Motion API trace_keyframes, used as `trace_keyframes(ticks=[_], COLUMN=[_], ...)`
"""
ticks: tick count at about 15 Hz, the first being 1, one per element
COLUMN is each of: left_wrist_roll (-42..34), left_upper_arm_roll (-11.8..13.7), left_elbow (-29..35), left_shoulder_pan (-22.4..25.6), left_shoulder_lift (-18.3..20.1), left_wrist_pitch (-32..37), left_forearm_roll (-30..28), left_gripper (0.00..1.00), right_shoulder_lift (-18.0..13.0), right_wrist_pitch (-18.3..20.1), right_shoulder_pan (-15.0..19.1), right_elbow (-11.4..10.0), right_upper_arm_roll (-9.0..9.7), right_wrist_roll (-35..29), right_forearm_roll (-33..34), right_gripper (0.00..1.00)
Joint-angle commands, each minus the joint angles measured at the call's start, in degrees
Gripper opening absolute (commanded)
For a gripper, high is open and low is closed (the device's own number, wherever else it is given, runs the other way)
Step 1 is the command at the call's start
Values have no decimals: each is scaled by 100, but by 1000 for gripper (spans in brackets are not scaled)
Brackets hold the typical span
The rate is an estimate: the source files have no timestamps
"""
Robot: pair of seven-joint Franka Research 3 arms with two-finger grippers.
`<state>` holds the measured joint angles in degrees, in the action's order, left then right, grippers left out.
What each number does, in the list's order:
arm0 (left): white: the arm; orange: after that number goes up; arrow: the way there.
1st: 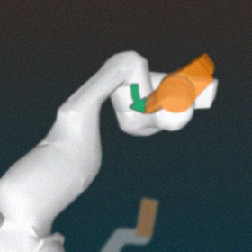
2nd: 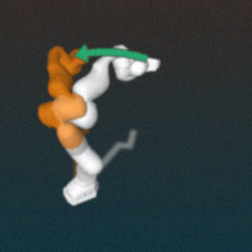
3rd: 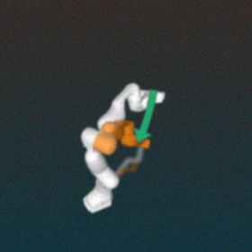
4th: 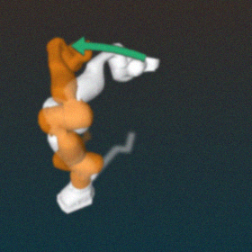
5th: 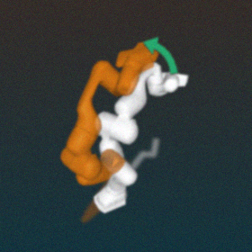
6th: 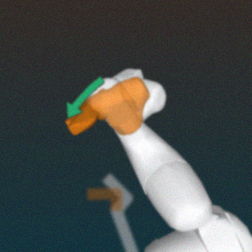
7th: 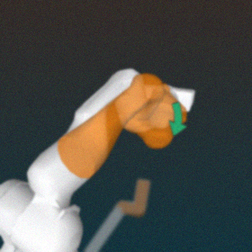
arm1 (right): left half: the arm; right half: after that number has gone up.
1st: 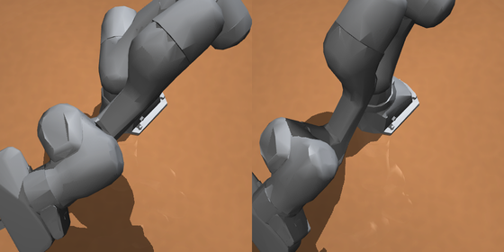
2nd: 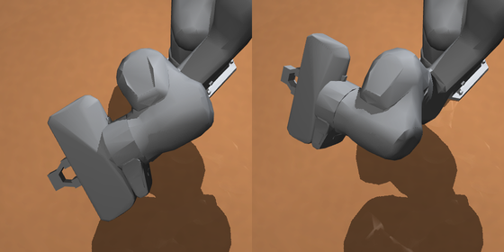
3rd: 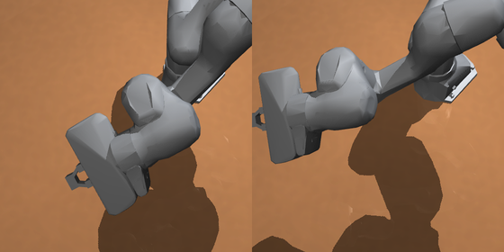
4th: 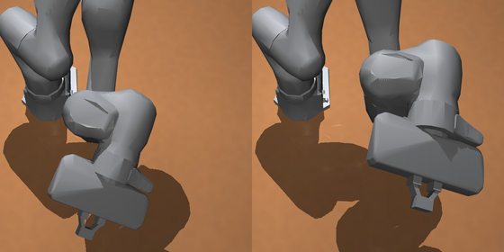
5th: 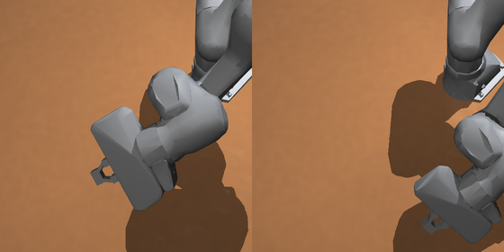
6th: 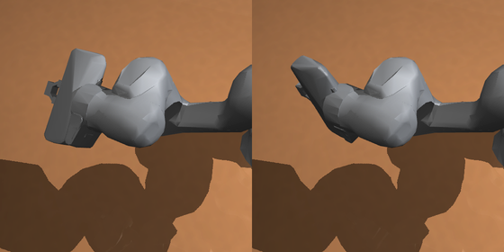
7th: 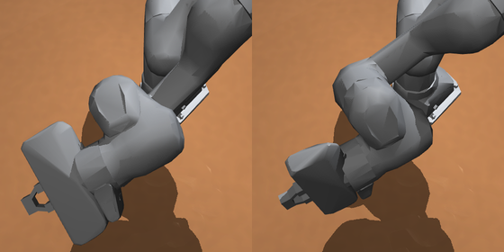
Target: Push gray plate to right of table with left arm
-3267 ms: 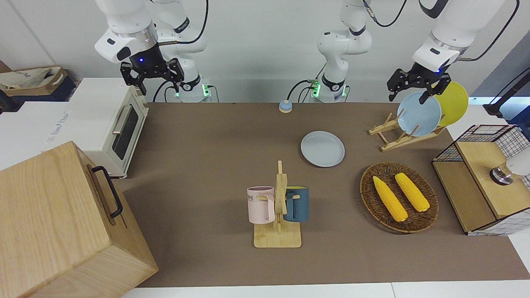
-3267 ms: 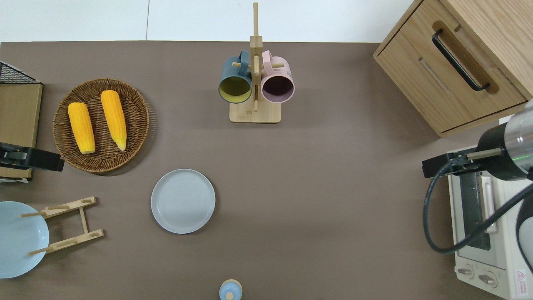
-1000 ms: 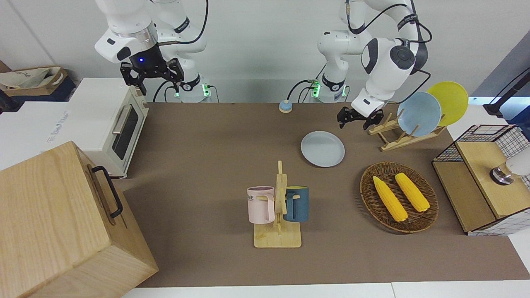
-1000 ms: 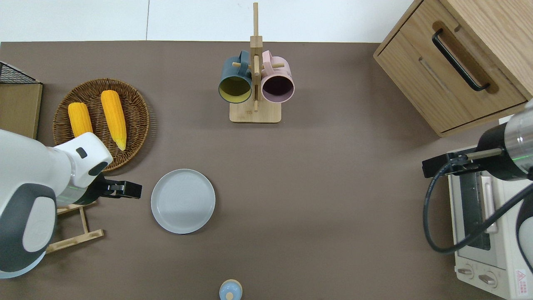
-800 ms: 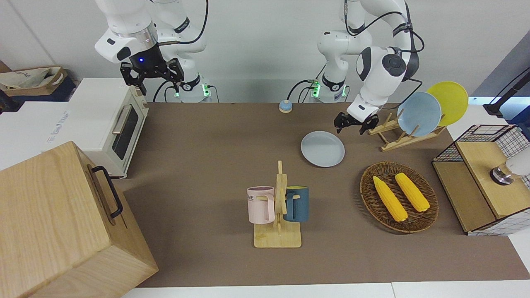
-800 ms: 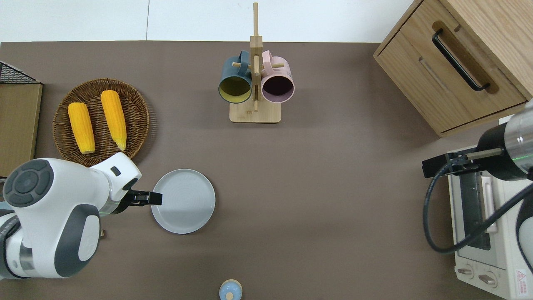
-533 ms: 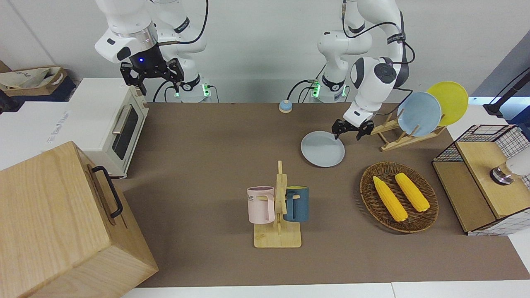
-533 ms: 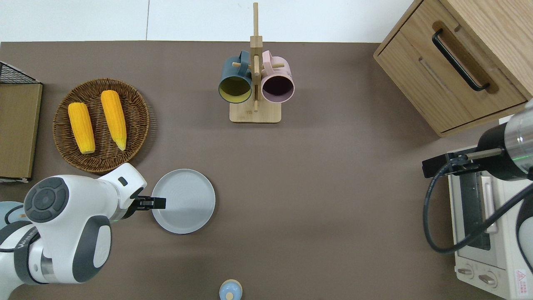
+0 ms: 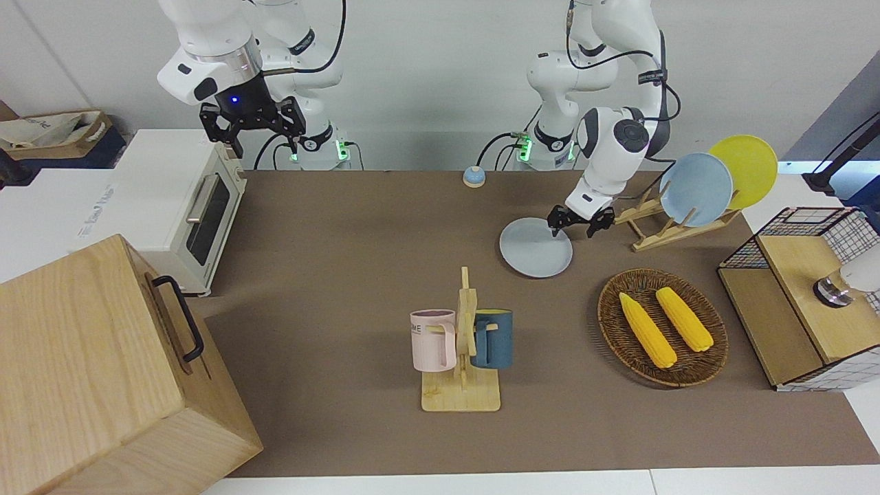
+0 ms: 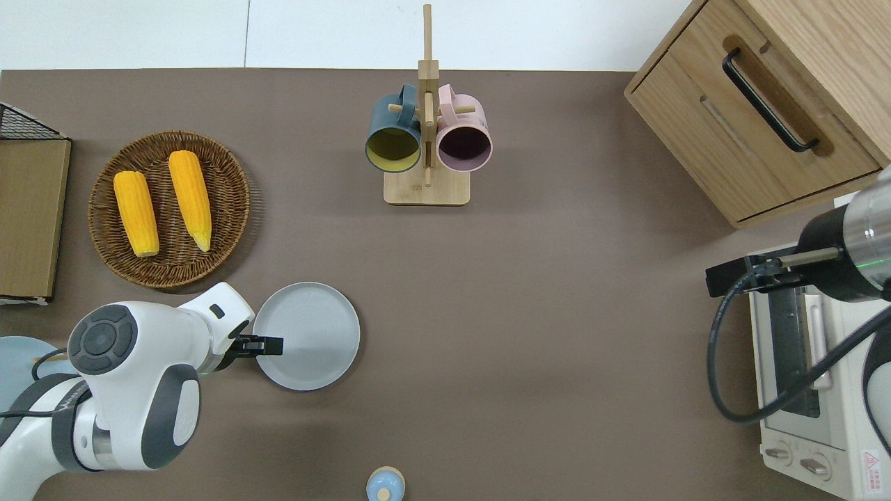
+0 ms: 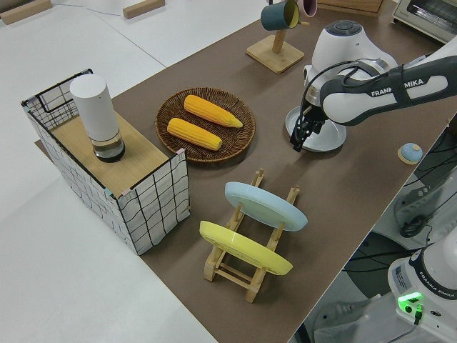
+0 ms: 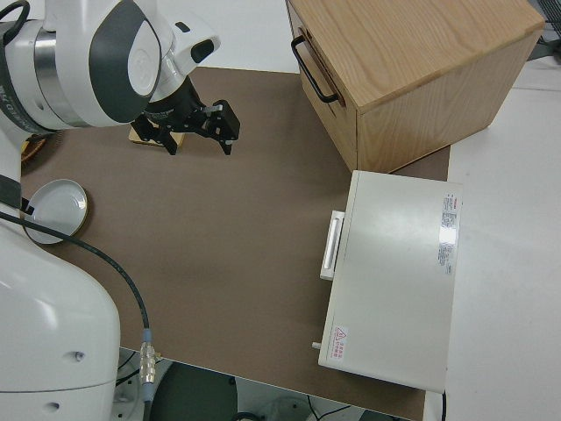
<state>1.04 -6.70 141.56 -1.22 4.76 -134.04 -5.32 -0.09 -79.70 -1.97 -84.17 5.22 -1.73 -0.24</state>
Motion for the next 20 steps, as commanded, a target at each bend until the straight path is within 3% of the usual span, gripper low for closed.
trace_keyframes(ticks=[1,7,9,10,11,12,13,15,16,20], left_wrist_roll=[98,924,969,960,969,969,969,960,960,951], left_upper_arm_roll=[20,11,11,11,11,11,11,11,11,11], left_elbow=[205,240,240,240,240,240,240,240,240,240], left_shoulder_pan=[-45,-177,-177,-177,-177,-177,-177,-177,-177,-177], left_shoulder_lift=[-98,-168,-168,-168,-168,-168,-168,-177,-177,-177], left_wrist_pitch=[-411,-544,-544,-535,-535,-535,-544,-544,-535,-544], left_forearm_roll=[-48,-66,-66,-57,-57,-57,-48,-22,4,5], left_gripper=[983,975,916,848,702,433,238,53,1,0], right_shoulder_lift=[-43,-43,-43,-43,-43,-43,-43,-43,-43,-43], right_wrist_pitch=[69,69,69,69,69,69,69,69,69,69], right_shoulder_pan=[66,66,66,66,66,66,66,66,66,66], right_elbow=[-3,-3,-3,-3,6,-3,-3,-3,6,6], right_upper_arm_roll=[32,32,32,32,32,32,32,32,23,23], right_wrist_roll=[15,15,15,15,15,15,15,15,15,15], right_forearm_roll=[-46,-46,-46,-46,-46,-46,-46,-46,-46,-46], right_gripper=[983,983,983,983,983,983,983,983,983,983])
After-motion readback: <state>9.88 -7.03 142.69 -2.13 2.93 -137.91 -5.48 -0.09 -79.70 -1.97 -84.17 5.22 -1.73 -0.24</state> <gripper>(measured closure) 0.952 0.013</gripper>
